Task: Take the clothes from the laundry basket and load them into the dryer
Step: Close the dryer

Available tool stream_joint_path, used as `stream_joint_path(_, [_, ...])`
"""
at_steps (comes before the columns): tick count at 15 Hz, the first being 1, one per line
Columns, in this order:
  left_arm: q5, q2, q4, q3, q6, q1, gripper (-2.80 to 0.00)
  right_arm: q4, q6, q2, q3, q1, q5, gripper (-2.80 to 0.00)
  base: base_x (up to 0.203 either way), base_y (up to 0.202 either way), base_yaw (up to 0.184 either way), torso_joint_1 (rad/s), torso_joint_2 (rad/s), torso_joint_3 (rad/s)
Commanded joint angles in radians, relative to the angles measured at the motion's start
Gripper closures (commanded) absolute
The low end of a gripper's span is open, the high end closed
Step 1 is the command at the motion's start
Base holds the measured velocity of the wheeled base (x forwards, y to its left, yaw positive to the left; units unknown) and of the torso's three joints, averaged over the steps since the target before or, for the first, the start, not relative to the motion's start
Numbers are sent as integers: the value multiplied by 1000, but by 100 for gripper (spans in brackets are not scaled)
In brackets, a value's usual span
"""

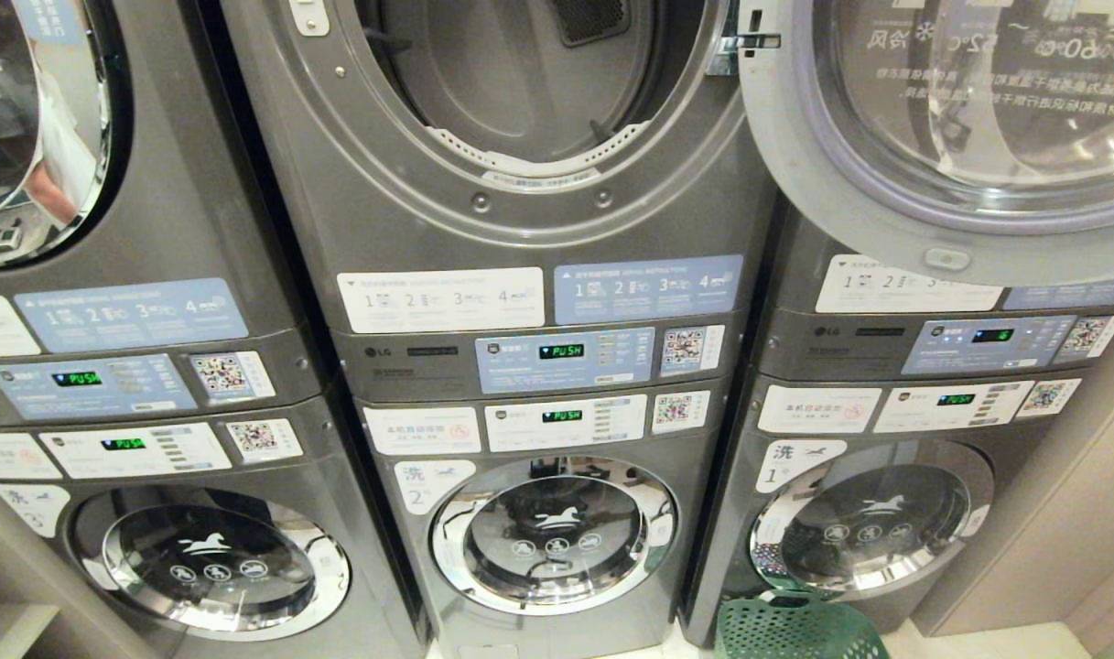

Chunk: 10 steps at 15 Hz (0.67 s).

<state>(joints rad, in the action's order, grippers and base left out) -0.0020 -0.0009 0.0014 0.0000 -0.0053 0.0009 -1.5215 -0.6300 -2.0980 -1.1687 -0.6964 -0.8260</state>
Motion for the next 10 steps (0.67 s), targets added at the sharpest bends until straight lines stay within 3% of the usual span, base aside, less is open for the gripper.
stream_joint_path(1, [-1, -1, 0, 2, -1, 1, 0, -9, -2, 35, 29, 0, -4, 0, 0, 0, 0, 0, 0, 0])
stream_joint_path(10, [0, -1, 0, 2, -1, 1, 0, -9, -1, 99, 218, -5, -4, 0, 0, 0, 0, 0, 0, 0])
